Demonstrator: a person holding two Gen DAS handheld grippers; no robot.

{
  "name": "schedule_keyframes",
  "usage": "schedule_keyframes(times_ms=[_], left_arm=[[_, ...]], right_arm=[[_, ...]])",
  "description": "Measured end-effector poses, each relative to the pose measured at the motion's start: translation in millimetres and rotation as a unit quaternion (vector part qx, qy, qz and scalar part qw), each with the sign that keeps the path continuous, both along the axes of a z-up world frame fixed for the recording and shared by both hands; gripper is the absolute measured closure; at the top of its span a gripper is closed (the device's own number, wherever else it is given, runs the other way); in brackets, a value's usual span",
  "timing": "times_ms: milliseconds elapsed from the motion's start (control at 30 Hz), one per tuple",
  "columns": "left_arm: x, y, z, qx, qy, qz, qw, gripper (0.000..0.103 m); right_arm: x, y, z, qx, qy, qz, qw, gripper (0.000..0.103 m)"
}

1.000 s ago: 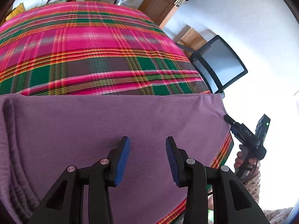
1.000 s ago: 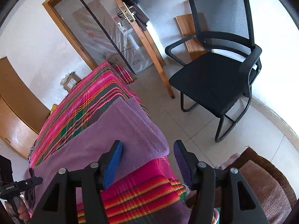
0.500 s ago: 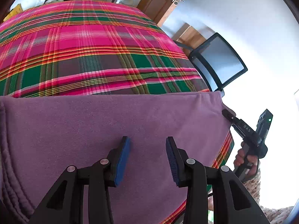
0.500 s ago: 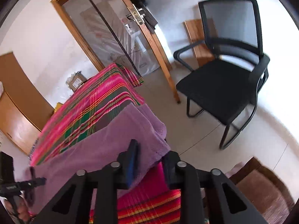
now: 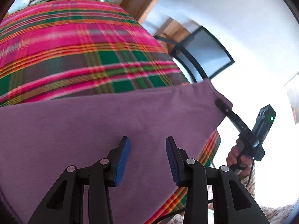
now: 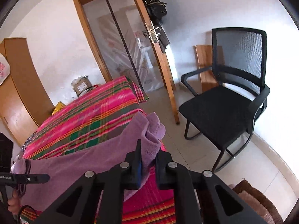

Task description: Fold clothes

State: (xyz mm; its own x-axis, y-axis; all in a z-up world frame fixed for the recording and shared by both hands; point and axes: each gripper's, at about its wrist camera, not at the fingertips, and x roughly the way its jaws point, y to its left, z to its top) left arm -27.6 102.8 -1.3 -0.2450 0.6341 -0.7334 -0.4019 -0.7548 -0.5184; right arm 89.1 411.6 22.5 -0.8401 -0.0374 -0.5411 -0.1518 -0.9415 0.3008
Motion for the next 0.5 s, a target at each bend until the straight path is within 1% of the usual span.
schedule_keyframes(times_ms=[300,400,500], left_arm=[[15.2,22.5,0.1,-0.021,0.028,-0.021,0.9992,0.062],[19.3,31.3,-0.5,-0.023,0.032,-0.038,0.9985,0.062],[21.2,36.5,-0.9,-0.022,0.036,-0.042,0.9982,0.062]], right_arm=[[2.2,-10.2,14.5,0.016,0.012,0.013,1.0,0.092],[4.1,-13.6,20.7,0.02,0.02,0.019,0.999,0.092],[6.4,-19.6,30.3,0.028,0.031,0.027,0.999,0.092]])
